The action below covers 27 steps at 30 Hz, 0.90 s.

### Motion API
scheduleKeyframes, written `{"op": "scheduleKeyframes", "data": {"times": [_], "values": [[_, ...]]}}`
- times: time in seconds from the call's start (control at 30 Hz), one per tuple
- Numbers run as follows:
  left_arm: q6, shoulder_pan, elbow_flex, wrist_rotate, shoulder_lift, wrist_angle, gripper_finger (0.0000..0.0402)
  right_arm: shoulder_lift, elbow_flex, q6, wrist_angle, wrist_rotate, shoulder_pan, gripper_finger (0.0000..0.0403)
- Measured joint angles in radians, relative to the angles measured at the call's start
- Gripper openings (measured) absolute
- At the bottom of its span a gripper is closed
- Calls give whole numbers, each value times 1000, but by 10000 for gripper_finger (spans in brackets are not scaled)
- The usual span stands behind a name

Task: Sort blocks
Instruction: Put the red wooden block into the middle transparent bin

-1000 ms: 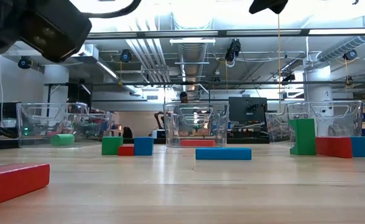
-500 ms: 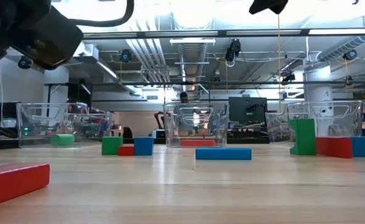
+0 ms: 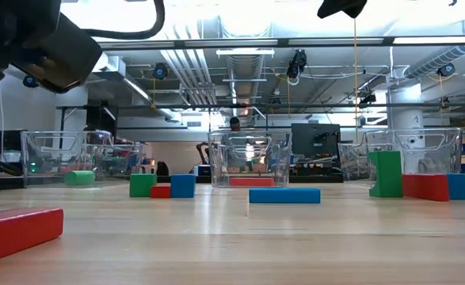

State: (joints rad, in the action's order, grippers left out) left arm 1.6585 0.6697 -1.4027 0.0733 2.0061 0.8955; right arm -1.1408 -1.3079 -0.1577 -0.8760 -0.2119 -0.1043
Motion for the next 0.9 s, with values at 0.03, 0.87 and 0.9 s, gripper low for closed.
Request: {"op": "scheduleKeyframes", "data": {"times": [0.03,0.87,0.9], "values": [[0,0,1,0,0,2,0,0,0,0,0,0,0,12],[446,13,-20,-2,-56,57,98,0,0,-6,0,0,0,12],[456,15,-20,-5,-56,61,114,0,0,-5,0,0,0,12]]}}
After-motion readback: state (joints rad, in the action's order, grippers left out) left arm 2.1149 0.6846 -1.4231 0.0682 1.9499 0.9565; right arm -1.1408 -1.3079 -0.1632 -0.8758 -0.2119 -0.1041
